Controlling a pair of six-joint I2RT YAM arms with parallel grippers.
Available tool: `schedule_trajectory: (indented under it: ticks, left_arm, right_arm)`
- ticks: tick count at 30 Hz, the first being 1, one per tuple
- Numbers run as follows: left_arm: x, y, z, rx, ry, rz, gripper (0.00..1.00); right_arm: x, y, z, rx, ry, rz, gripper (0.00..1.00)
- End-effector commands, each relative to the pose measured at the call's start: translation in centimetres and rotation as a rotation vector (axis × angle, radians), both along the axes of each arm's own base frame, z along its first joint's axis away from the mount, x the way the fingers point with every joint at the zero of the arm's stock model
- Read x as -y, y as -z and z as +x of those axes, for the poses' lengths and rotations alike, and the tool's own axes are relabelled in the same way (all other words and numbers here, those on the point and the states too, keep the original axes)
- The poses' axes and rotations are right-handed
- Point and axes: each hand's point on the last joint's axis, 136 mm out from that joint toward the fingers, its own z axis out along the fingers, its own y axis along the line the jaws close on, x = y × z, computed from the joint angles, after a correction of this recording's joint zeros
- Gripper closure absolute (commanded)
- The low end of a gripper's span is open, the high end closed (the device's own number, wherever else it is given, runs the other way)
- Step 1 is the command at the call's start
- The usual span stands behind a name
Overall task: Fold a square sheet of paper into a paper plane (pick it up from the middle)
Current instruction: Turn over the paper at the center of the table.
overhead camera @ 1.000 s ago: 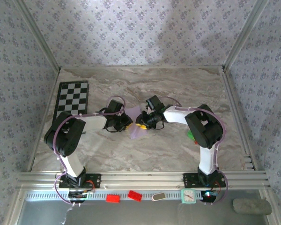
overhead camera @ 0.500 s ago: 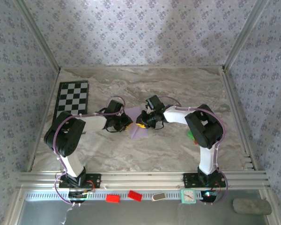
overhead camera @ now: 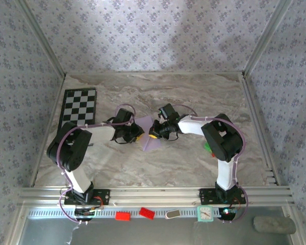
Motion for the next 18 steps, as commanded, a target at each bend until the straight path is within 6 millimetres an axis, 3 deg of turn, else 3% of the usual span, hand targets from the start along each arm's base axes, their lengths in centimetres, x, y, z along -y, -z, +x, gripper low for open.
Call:
schedule_trajectory:
  ticks: [1, 4, 7, 10, 15, 18]
  left_arm:
    - [-1.6, -3.1, 1.0, 0.076, -0.012, -0.015, 0.75]
    - [-3.2, -5.7, 1.6, 0.152, -0.031, -0.026, 0.67]
    - [-4.1, -8.1, 1.5, 0.227, -0.031, -0.061, 0.51]
    - [-3.8, -11.3, 1.1, 0.323, 0.009, -0.119, 0.28]
    - [-3.1, -15.5, 0.5, 0.423, 0.035, -0.225, 0.04]
    - [-2.2, -16.5, 0.5, 0.436, 0.04, -0.308, 0.0]
  right_arm:
    - [0.3, -2.1, 0.8, 0.095, -0.023, 0.025, 0.98]
    - [0.1, -5.0, 1.8, 0.181, -0.051, 0.094, 0.99]
    - [-0.3, -8.4, 2.4, 0.27, -0.093, 0.176, 0.99]
    - [-0.3, -11.5, 2.8, 0.327, -0.12, 0.252, 0.99]
    - [-0.5, -15.9, 3.5, 0.367, -0.142, 0.415, 0.99]
    - [-0.7, -18.1, 3.7, 0.384, -0.149, 0.499, 0.99]
